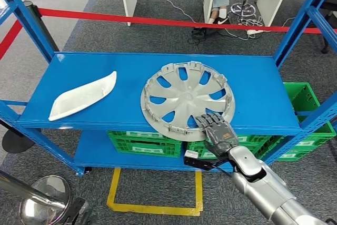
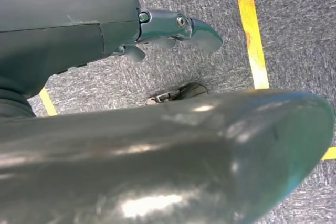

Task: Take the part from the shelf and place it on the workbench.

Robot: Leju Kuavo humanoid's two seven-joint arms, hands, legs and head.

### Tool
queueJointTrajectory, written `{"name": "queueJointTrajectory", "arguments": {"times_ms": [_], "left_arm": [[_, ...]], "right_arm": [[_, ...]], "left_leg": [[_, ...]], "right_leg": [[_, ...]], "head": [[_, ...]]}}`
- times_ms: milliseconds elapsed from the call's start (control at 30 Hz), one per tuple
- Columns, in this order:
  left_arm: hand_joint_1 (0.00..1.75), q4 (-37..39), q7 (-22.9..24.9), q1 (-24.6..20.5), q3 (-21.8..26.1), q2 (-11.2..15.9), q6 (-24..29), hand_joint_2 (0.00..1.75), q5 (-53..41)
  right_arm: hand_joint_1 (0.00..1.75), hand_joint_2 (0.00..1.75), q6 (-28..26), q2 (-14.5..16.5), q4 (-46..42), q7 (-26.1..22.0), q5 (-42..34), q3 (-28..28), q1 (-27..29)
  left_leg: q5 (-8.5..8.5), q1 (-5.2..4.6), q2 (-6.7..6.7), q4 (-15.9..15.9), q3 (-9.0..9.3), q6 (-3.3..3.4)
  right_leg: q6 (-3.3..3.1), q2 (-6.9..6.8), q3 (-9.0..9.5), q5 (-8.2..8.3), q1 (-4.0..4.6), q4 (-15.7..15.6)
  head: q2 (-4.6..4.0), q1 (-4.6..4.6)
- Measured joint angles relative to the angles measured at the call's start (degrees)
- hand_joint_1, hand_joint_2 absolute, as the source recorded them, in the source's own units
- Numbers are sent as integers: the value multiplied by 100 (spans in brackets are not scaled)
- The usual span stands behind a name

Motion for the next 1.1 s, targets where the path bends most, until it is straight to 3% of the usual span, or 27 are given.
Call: {"name": "queueJointTrajectory", "arguments": {"times_ms": [300, 667, 800, 933, 1100], "left_arm": [[0, -114, -99, 92, 16, 2, 127, 0, -8], [0, -323, -334, 277, 284, -2, 267, 0, 377], [0, -350, -539, 311, 414, -11, 324, 175, 329], [0, -374, -1033, 319, 530, -50, 613, 175, -76], [0, -376, -1041, 324, 627, -90, 482, 175, -160]], "right_arm": [[175, 175, -937, 28, -243, 113, 623, -288, 451], [175, 175, -1525, 38, -918, 118, 962, -739, 1038], [175, 175, -1833, 96, -1406, -44, 1126, -1015, 1363], [175, 175, -2014, 151, -2196, -169, 1406, -1243, 1718], [175, 175, -2098, 163, -3021, -294, 1624, -1333, 2013]], "left_leg": [[-1, -1, -2, 1, -16, 0], [0, -1, -2, 1, -29, 0], [0, -2, -2, 1, -37, 0], [-1, -2, -2, 1, -40, 0], [-1, -1, -2, 1, -41, 0]], "right_leg": [[1, -3, -15, 0, 0, 0], [1, -3, -27, 0, 0, 0], [1, -2, -36, 0, -1, 0], [1, 0, -41, 0, -1, 0], [1, -6, -43, -2, 0, 0]], "head": [[0, -2], [0, -1], [0, -1], [0, -1], [0, -2]]}}
